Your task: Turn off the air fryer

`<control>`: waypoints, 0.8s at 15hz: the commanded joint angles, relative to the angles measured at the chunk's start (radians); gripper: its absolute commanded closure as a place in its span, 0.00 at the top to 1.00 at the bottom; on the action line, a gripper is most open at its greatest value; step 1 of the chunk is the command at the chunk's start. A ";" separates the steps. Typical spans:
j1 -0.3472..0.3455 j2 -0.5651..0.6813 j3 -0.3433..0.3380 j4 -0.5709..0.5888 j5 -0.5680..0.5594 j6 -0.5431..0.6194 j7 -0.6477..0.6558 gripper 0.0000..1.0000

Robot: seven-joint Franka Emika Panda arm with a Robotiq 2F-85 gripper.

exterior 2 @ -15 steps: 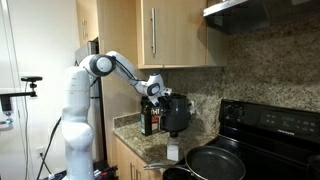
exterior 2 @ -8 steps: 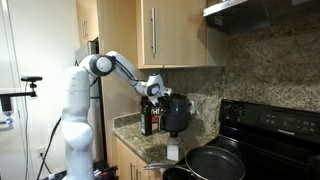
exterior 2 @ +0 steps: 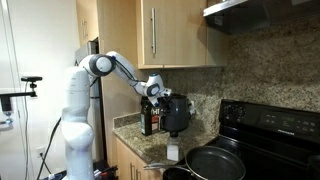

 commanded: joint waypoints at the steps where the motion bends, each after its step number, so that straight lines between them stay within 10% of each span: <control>1: 0.004 -0.003 -0.007 0.003 -0.012 -0.021 0.041 1.00; 12: 0.001 -0.005 0.000 0.004 0.022 -0.070 0.014 1.00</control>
